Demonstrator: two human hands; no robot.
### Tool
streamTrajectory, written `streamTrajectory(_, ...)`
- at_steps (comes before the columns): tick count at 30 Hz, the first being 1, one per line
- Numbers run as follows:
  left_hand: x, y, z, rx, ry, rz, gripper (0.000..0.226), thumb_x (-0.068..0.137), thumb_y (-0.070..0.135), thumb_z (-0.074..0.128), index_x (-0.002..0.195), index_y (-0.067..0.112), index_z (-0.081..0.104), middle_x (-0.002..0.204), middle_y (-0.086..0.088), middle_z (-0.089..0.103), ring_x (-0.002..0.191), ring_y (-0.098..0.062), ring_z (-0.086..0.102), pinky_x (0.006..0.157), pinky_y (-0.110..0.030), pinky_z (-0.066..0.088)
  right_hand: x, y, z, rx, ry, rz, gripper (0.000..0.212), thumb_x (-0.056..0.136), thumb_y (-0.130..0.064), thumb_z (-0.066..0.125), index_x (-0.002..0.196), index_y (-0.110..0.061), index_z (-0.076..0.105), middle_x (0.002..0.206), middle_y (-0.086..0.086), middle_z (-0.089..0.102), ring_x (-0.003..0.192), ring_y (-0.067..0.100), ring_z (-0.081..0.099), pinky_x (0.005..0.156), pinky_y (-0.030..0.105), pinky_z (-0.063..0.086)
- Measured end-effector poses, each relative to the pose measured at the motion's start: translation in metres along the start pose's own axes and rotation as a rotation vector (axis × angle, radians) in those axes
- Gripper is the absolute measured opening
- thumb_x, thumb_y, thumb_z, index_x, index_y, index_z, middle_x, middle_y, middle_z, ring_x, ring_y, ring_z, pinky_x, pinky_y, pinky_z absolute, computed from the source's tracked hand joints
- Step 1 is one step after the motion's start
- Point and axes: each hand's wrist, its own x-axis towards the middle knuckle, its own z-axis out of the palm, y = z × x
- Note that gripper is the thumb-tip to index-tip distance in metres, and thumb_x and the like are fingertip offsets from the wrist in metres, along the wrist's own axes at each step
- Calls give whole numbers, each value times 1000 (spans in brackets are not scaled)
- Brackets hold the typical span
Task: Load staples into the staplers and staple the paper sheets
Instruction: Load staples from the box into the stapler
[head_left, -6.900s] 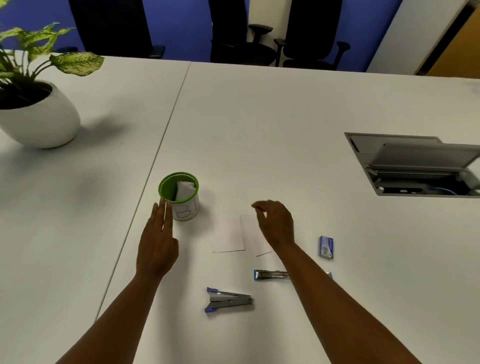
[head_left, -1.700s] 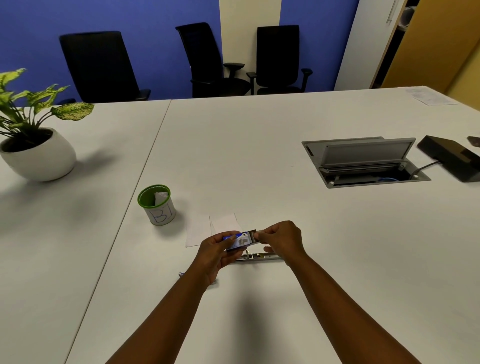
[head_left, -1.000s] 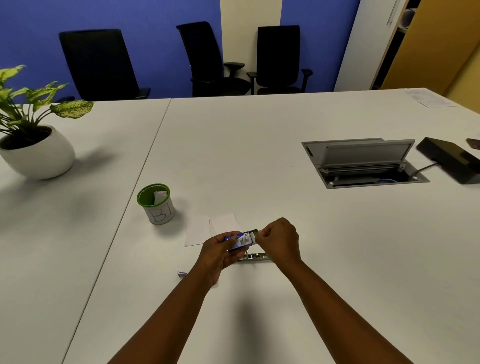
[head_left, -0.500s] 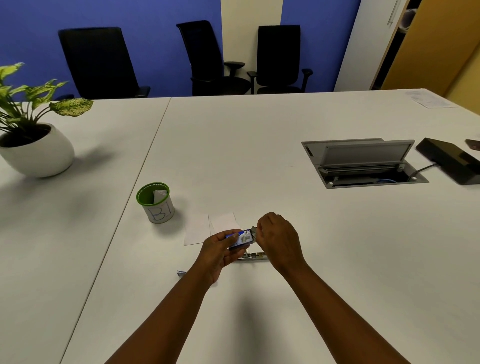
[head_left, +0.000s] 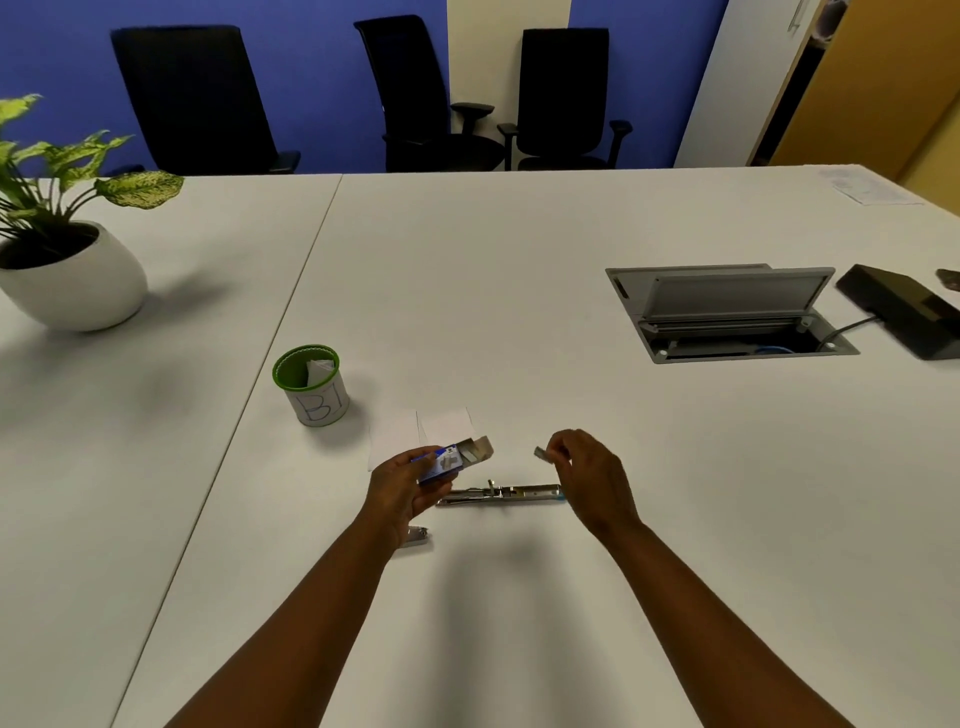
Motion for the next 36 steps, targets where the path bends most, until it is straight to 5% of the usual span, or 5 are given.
streamTrajectory(13, 6, -3, -12, -9, 43, -37, 15, 89, -2, 50, 85, 6, 61, 89, -18, 62, 76, -30, 64, 53, -24, 58, -46, 52, 57, -277, -498, -74, 20, 94, -24, 43, 101, -15, 60, 108, 1, 60, 107, 17, 49, 83, 25, 35)
streamTrajectory(20, 10, -5, -10, 16, -15, -38, 13, 89, 0, 50, 96, 3, 61, 91, -16, 64, 63, -21, 71, 55, -22, 59, -19, 35, 36, 611, -93, 435, 14, 83, -8, 64, 92, 1, 71, 72, 4, 67, 61, 9, 62, 54, 18, 51)
streamTrajectory(24, 8, -7, -3, 40, -94, -64, 11, 90, 2, 52, 94, 4, 62, 92, -16, 65, 61, -20, 72, 55, -23, 59, 4, 5, 16, 1041, -186, 585, 14, 86, -9, 61, 99, -10, 67, 85, 5, 67, 67, 10, 68, 57, 20, 57)
streamTrajectory(28, 5, -9, 4, 68, -127, -62, 12, 90, 3, 52, 93, 5, 63, 90, -14, 65, 72, -23, 69, 58, -24, 60, 12, -23, 10, 1193, -342, 791, 20, 86, -12, 61, 101, 0, 65, 82, 10, 65, 70, 22, 63, 59, 21, 58)
streamTrajectory(36, 2, -10, 8, 77, -168, -44, 16, 89, 4, 54, 104, 2, 61, 96, -16, 65, 78, -25, 67, 62, -25, 59, 13, -37, 17, 1138, -242, 799, 22, 80, -2, 66, 100, 7, 65, 75, 8, 65, 63, 19, 61, 52, 15, 55)
